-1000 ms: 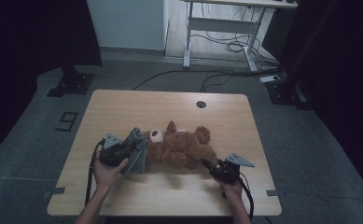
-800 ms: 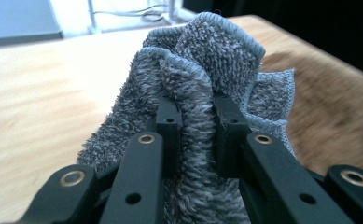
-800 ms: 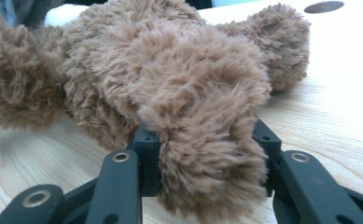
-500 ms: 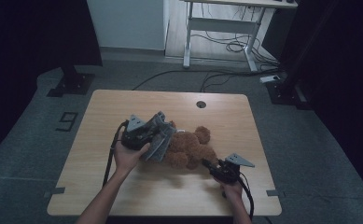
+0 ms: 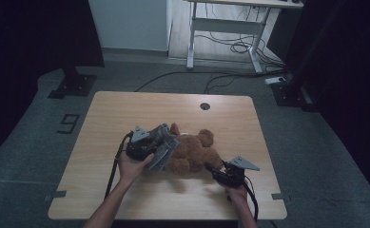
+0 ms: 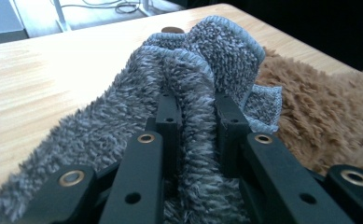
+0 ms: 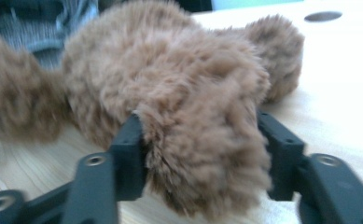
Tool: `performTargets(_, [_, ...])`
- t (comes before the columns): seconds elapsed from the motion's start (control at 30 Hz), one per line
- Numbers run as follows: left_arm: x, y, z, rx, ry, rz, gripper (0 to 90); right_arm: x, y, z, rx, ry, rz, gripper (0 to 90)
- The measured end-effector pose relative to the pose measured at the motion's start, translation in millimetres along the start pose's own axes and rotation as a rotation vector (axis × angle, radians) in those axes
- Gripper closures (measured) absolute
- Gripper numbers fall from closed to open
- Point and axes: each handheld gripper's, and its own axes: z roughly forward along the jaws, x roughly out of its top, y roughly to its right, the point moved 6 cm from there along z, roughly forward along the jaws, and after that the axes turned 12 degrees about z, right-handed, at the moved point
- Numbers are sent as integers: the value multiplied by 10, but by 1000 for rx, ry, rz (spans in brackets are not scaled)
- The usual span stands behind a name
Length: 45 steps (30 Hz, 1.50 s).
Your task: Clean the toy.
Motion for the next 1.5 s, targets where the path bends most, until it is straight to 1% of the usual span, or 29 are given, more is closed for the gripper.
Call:
performTargets(0.03, [0, 0, 0, 0, 0, 0, 759, 0, 0, 0, 0, 0, 0, 409])
performTargets(0.07, [-26, 12, -17, -9, 15, -12, 761, 81, -36, -61, 12, 27, 11, 344])
performTargets(0.1, [-41, 21, -29, -16, 21, -17, 761, 81, -36, -61, 12, 27, 11, 344])
performTargets(0.13, [-72, 49, -64, -43, 42, -47, 765, 153, -74, -113, 26, 46, 14, 302])
performTargets(0.3, [-129, 92, -124, -65, 75, -56, 769, 325, -168, -187, 21, 57, -22, 233])
performTargets(0.33, [-155, 120, -152, -66, 85, -54, 770, 411, -212, -172, 20, 51, -22, 211])
performTargets(0.4, [-164, 135, -165, -68, 87, -53, 770, 441, -230, -152, 24, 48, -18, 204])
performTargets(0.43, [-172, 147, -179, -69, 88, -50, 770, 473, -255, -110, 31, 38, -13, 196])
performTargets(0.47, [-184, 167, -204, -72, 89, -49, 770, 510, -293, 26, 29, -3, -21, 172])
performTargets(0.5, [-184, 167, -204, -72, 89, -49, 770, 510, -293, 26, 29, -3, -21, 172])
performTargets(0.6, [-204, 185, -234, -76, 90, -46, 769, 538, -343, 294, 20, -51, -21, 164])
performTargets(0.63, [-207, 188, -238, -76, 90, -45, 769, 538, -343, 294, 20, -51, -21, 164])
performTargets(0.67, [-211, 192, -249, -78, 87, -43, 769, 475, -363, 375, 27, -94, -25, 164])
performTargets(0.7, [-211, 192, -249, -78, 87, -43, 769, 475, -363, 375, 27, -94, -25, 164])
performTargets(0.73, [-217, 206, -257, -86, 84, -43, 769, 367, -358, 431, 18, -141, -34, 160])
performTargets(0.77, [-217, 206, -257, -86, 84, -43, 769, 367, -358, 431, 18, -141, -34, 160])
performTargets(0.8, [-226, 228, -272, -91, 83, -39, 769, 275, -339, 431, 54, -142, 8, 182])
performTargets(0.83, [-226, 228, -272, -91, 83, -39, 769, 275, -339, 431, 54, -142, 8, 182])
performTargets(0.87, [-237, 256, -297, -100, 81, -42, 769, 211, -313, 405, 83, -130, 37, 200])
performTargets(1.0, [-254, 307, -336, -99, 76, -35, 767, 77, -333, 387, 143, -146, 66, 269])
performTargets(1.03, [-254, 307, -336, -99, 76, -35, 767, 77, -333, 387, 143, -146, 66, 269])
performTargets(1.1, [-254, 319, -345, -99, 75, -40, 766, 53, -344, 372, 148, -143, 49, 278])
performTargets(1.17, [-230, 341, -349, -95, 66, -43, 766, 37, -370, 339, 141, -144, 3, 341])
performTargets(1.27, [-181, 365, -343, -88, 57, -36, 765, 6, -380, 333, 128, -125, -22, 389])
performTargets(1.33, [-34, 428, -288, -88, 49, -22, 763, -7, -369, 340, 110, -113, -24, 451])
performTargets(1.37, [-34, 428, -288, -88, 49, -22, 763, -7, -369, 340, 110, -113, -24, 451])
performTargets(1.43, [176, 589, -128, -112, 55, 7, 763, -27, -391, 351, 98, -98, -57, 482])
performTargets(1.47, [176, 589, -128, -112, 55, 7, 762, -36, -397, 352, 92, -89, -71, 487])
performTargets(1.5, [249, 666, -51, -120, 55, 24, 762, -36, -397, 352, 92, -89, -71, 487])
